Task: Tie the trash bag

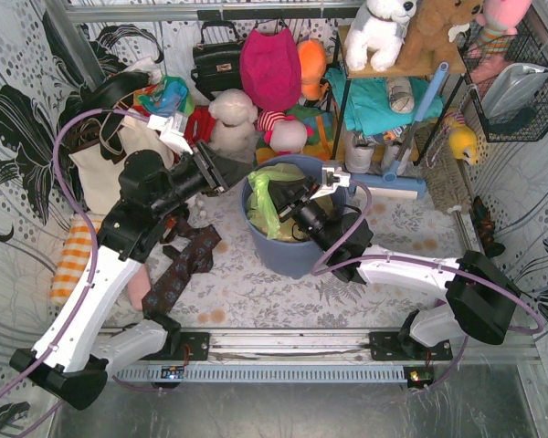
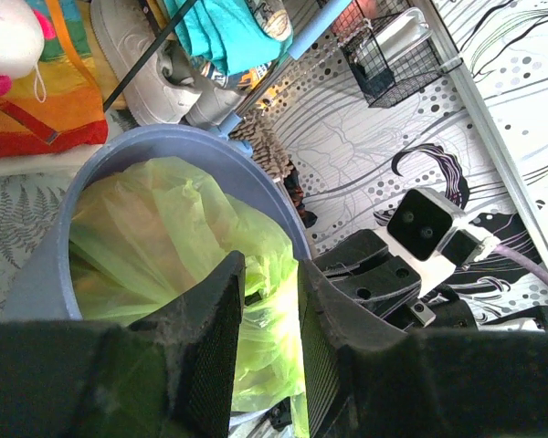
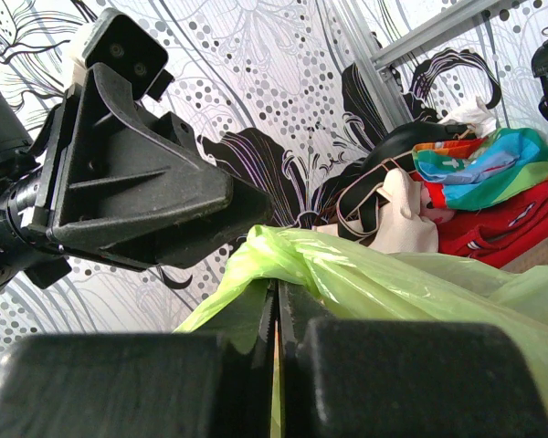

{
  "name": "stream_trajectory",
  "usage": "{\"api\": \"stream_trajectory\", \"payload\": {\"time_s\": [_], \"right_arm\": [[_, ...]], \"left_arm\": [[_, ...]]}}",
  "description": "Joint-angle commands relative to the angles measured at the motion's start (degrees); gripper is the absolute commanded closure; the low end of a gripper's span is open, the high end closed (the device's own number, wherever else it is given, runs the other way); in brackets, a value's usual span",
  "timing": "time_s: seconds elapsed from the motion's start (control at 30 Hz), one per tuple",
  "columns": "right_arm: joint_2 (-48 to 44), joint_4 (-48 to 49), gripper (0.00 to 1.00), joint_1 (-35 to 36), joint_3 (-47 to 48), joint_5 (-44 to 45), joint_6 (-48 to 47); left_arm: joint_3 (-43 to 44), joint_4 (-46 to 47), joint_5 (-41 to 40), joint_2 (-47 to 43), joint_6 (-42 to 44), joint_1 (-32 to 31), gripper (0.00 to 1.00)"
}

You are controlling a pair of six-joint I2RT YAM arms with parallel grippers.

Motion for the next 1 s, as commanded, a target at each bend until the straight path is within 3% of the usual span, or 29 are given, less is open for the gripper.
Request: {"api": "stream_trajectory", "payload": {"time_s": [0.0,0.97], "right_arm": [[-1.78,1.81,1.0,-0.29,-0.26,0.03,0.36],[-1.21,3.45,1.0,-0.33,-0.43,-0.08,1.09]], "left_arm": [[1.06,-0.45,0.05,-0.62,-0.37,0.41,0.62],[-0.96,1.02,3.38,1.55,-0.17,0.41,0.65]]}}
